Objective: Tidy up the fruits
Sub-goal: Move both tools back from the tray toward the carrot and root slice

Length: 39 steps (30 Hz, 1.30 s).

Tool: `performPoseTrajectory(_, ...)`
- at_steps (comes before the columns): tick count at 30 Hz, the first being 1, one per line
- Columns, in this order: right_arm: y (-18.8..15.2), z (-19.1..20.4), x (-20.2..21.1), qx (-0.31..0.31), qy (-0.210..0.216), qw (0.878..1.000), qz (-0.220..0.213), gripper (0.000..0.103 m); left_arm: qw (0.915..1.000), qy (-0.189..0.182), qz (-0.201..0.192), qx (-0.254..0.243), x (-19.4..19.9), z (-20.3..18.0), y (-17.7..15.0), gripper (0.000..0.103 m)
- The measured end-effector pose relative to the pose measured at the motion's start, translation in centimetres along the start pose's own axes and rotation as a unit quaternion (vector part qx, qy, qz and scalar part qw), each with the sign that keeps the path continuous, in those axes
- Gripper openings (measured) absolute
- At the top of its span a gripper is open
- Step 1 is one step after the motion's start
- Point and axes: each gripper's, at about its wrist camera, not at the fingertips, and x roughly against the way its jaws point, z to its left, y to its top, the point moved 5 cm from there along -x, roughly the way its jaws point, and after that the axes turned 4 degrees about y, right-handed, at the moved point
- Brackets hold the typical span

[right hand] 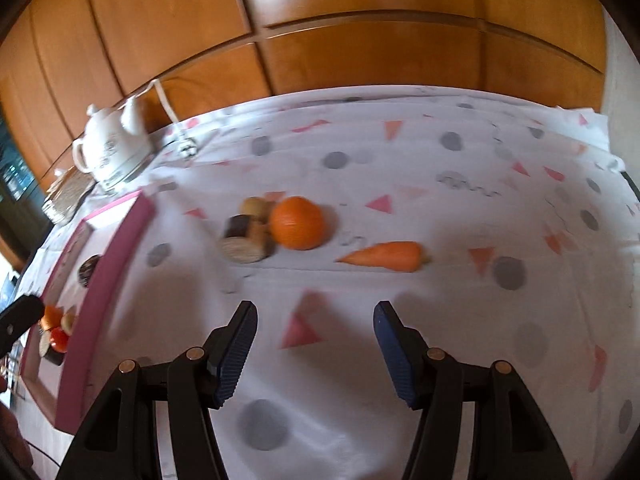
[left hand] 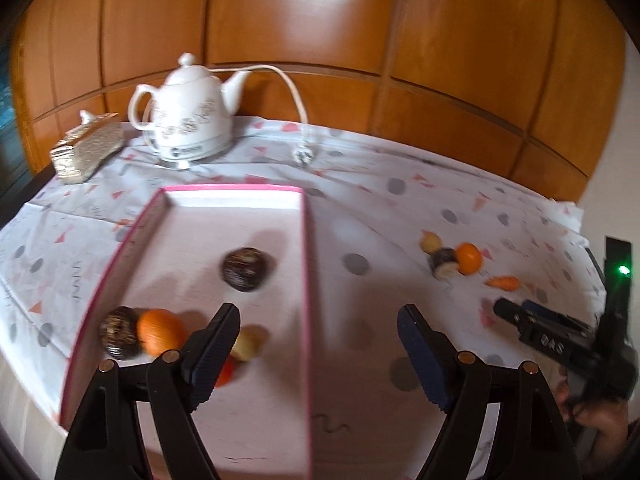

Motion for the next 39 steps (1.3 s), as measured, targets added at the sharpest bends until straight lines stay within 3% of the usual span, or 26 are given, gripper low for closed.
performPoseTrajectory(14,1.8,-3.8,-1.3,-0.024,-0.031,0.999,0.006,0.061,0.9963,-0.055,0.048,-0.047,-2.0,-4.8,-2.4,0.081)
performPoseTrajectory(21,3.6,-4.2,-3.6,0.012,-0.037,0.999,0.024,0.062,0.9949,-0.068,0.051,-0.054,-2.1,-5.4,-2.7,0.081)
performPoseTrajectory(27,3.9,-4.1,-4.5,0.026,0.003,0.998,0.049,0.062,0.9942,-0.072,0.056,-0.057,-2.4,-5.7,-2.9,0.081)
performPoseTrajectory(34,1.6,-2.4,-2.8,0.048,0.052,0.995,0.069,0.062,0.9936,-0.074,0.065,-0.055,-3.0,-6.0,-3.2,0.081)
performPoseTrajectory(39,1.9,-2.8,-2.8,0.065,0.009,0.997,0.051,0.061,0.9936,-0.075,0.064,-0.055,-3.0,-6.1,-3.1,0.081)
